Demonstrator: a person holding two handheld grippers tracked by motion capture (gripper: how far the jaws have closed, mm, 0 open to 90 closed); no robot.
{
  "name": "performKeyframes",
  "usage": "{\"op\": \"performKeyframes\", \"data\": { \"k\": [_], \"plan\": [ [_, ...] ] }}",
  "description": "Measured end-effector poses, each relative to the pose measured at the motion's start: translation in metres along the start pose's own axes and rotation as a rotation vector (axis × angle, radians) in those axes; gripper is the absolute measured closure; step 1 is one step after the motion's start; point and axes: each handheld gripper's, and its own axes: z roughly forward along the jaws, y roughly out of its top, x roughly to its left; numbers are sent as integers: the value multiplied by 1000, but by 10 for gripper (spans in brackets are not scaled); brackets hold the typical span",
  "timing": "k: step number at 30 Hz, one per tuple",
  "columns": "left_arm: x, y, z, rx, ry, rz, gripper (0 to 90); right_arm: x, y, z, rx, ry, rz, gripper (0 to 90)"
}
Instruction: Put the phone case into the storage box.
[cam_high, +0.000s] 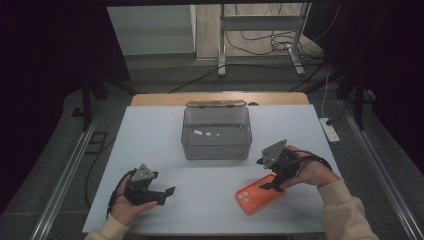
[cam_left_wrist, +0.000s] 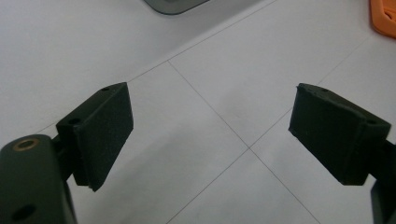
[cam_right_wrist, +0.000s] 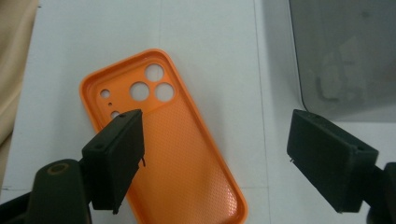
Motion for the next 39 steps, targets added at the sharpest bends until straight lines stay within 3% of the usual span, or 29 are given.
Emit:
{"op": "performKeyframes", "data": {
  "k": [21, 29, 39],
  "plan": [
    [-1, -1, -1, 0, 1, 4, 137, -2, 2, 12, 33, 30, 3, 204],
    [-1, -1, -1, -2, 4, 5, 137, -5, 0, 22, 53, 78, 2, 233],
    [-1, -1, 0, 2, 3, 6, 137, -11, -5, 32, 93, 105, -6, 277]
  ]
}}
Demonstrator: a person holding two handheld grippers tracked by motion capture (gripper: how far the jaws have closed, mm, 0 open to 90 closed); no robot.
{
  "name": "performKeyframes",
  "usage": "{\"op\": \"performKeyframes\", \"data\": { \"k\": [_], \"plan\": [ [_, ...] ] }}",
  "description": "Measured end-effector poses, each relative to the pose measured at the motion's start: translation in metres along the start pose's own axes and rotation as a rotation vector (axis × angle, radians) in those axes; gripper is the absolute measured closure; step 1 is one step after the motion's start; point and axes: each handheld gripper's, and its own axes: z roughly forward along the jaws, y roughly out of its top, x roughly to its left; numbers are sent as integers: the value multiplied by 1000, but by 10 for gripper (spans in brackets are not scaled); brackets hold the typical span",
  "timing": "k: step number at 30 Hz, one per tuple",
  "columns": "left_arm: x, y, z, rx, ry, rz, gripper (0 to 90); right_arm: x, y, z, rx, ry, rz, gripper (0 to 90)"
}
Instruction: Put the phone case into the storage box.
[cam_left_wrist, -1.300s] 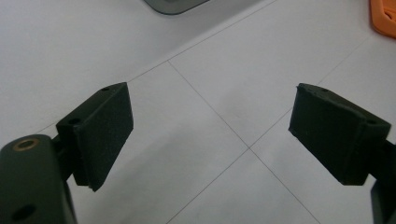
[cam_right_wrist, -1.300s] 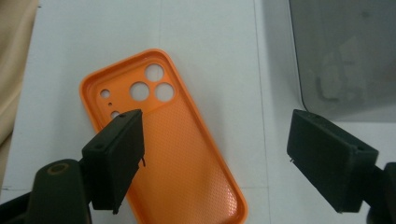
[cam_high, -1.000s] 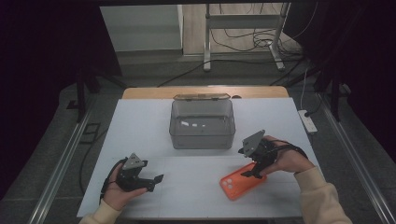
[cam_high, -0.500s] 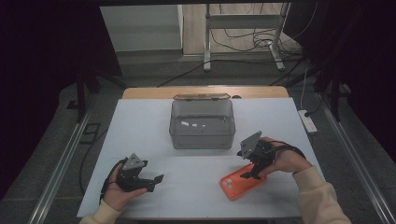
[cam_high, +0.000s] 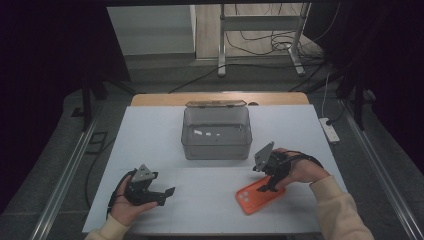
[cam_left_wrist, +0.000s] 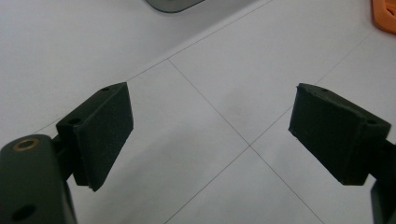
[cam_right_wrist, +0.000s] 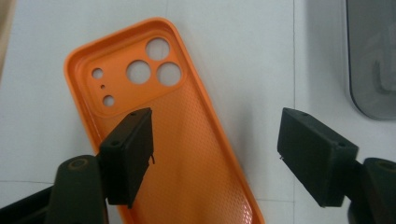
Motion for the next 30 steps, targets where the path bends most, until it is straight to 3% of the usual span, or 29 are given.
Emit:
{"op": "performKeyframes", "data": {
  "k": [9, 30],
  "plan": [
    [0, 0, 0, 4, -2, 6, 138, -6, -2, 9, 19, 19, -14, 355],
    [0, -1, 0, 4, 0, 3, 138, -11, -3, 16, 41, 51, -64, 669]
  ]
}}
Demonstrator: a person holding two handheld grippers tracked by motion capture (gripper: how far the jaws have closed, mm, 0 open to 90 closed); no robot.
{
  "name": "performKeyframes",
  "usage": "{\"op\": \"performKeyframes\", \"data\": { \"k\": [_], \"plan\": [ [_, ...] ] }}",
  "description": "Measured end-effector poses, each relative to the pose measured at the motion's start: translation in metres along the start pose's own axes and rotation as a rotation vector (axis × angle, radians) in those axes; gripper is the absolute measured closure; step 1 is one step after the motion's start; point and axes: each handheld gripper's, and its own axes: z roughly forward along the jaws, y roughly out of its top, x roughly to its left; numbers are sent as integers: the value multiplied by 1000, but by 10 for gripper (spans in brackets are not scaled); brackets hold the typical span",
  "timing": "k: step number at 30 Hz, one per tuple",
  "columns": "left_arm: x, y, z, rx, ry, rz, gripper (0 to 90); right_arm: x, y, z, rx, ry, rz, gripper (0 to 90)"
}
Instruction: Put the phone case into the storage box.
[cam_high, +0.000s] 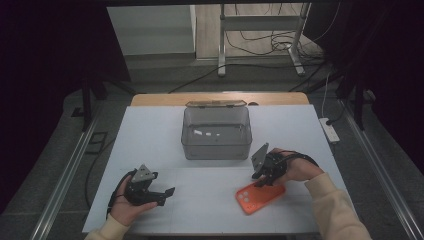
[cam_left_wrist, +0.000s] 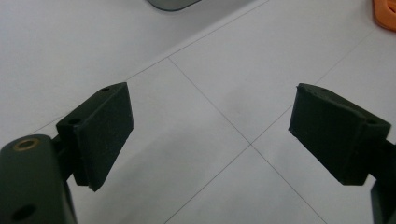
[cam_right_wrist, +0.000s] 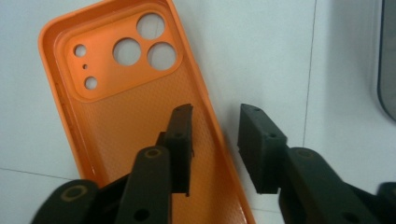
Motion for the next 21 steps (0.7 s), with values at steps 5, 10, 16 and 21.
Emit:
{"op": "performKeyframes", "data": {
  "k": [5, 10, 16, 21],
  "plan": [
    [0, 0, 0, -2, 2, 3, 138, 1, 1, 0, 3, -2, -39, 746],
    [0, 0, -1, -1, 2, 2, 138, 1, 1, 0, 0, 0, -74, 788],
    [1, -1, -1, -2, 3, 1, 138, 2, 1, 0, 6, -7, -115, 836],
    [1, -1, -1, -1, 3, 1, 138, 2, 1, -1, 8, -5, -140, 851]
  ]
}}
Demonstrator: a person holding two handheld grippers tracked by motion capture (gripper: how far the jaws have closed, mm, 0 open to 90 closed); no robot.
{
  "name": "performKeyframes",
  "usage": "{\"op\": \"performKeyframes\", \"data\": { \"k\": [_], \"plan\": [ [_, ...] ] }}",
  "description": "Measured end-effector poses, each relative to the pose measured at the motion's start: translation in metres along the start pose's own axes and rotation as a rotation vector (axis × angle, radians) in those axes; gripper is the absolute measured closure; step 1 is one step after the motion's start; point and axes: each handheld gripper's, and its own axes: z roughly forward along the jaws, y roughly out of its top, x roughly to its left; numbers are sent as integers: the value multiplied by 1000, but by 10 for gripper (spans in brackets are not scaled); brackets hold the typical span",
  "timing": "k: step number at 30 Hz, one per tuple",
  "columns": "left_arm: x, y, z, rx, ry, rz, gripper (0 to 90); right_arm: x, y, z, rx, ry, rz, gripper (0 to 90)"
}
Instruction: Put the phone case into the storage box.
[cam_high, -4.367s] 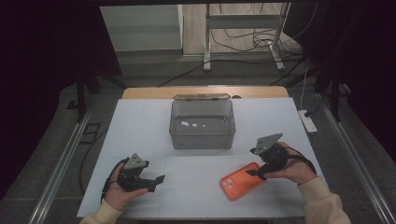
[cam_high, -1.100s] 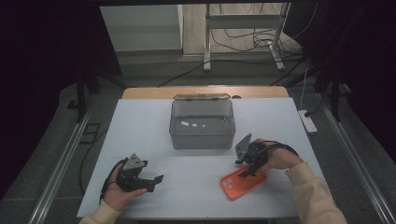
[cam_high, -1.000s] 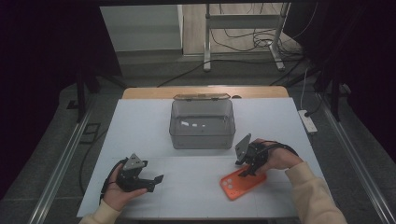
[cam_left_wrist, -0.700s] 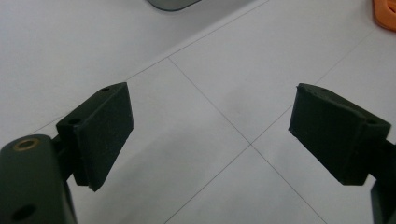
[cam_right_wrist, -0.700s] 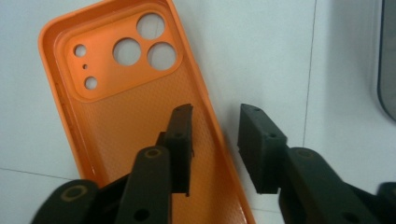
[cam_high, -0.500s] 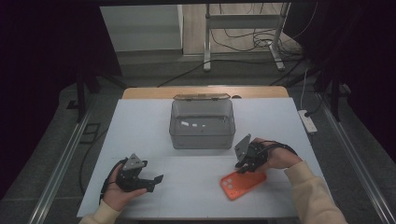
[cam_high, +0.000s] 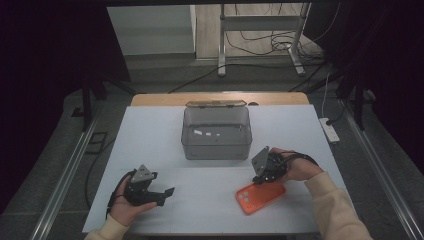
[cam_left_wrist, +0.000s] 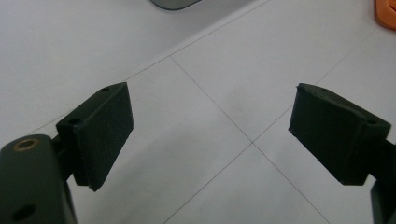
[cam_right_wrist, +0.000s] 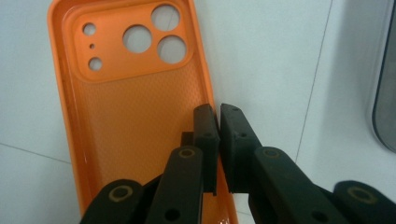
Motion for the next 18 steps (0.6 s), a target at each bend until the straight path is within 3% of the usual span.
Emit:
{"op": "performKeyframes", "data": {
  "k": [6, 18],
  "plan": [
    [0, 0, 0, -1, 1, -4, 138, 1, 0, -1, 7, 6, -27, 871],
    [1, -1, -1, -3, 3, -3, 137, 3, 2, -7, -15, -7, -32, 882]
  ]
}}
